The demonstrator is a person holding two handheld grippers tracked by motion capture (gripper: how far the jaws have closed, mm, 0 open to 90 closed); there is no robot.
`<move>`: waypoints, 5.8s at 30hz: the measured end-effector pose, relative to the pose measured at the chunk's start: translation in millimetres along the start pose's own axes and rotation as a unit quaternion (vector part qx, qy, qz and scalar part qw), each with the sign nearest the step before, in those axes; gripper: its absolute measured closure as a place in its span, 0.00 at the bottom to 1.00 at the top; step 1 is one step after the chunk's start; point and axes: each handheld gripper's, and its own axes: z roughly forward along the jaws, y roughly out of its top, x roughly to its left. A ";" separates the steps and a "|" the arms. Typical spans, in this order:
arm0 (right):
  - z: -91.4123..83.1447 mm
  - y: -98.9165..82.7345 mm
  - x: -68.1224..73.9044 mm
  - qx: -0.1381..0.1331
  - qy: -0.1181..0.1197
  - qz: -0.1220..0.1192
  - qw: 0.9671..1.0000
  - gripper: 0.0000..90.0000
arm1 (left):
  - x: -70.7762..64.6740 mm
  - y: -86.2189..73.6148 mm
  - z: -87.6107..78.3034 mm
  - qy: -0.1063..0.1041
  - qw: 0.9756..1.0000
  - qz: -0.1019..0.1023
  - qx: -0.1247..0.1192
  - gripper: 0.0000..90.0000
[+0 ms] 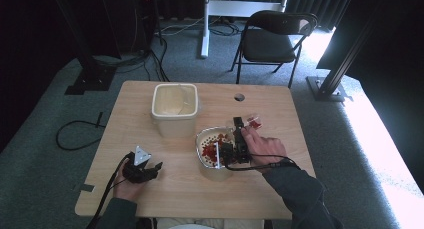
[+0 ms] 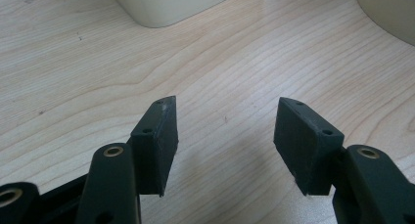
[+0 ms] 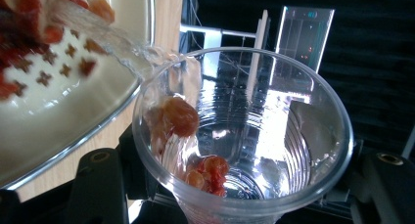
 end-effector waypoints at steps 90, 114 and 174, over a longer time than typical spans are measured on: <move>-5.8 12.5 2.7 -0.010 0.000 0.028 1.000 0.38 | -6.4 2.5 4.8 -0.001 1.000 0.020 0.009 0.47; -7.8 7.2 5.3 -0.025 0.008 0.038 0.999 0.37 | -7.7 3.3 6.7 -0.001 1.000 0.026 0.012 0.47; 30.3 -105.6 -39.0 -0.236 0.261 0.604 0.715 0.37 | -9.0 3.8 8.3 -0.002 1.000 0.029 0.013 0.47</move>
